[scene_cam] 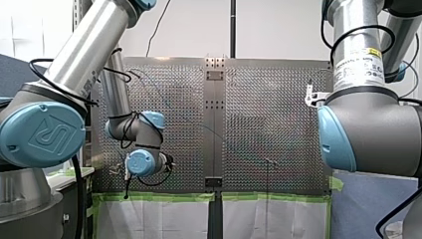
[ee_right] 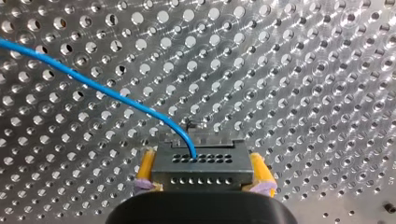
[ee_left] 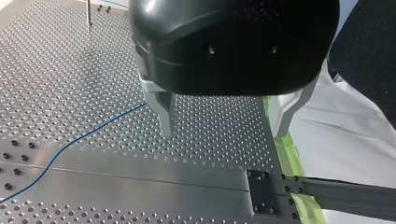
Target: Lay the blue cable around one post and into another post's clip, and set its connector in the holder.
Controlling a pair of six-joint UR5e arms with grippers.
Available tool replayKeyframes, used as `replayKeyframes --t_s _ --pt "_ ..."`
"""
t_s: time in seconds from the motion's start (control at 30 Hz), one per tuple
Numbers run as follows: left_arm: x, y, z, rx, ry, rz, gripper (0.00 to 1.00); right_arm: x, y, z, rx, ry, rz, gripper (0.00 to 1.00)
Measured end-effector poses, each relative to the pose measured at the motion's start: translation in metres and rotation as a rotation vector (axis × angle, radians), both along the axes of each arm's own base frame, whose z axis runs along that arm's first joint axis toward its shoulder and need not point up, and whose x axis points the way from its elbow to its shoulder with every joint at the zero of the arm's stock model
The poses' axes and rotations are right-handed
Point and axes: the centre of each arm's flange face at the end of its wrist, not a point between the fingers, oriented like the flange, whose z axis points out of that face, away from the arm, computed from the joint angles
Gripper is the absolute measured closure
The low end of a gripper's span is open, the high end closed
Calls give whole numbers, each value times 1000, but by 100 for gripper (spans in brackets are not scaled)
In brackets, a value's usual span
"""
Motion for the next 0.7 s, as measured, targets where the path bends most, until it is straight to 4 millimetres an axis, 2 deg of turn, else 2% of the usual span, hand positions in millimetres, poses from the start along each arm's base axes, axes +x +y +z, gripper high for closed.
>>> replayKeyframes --t_s 0.7 --pt "1 2 0 7 3 5 0 5 -1 3 -4 0 0 100"
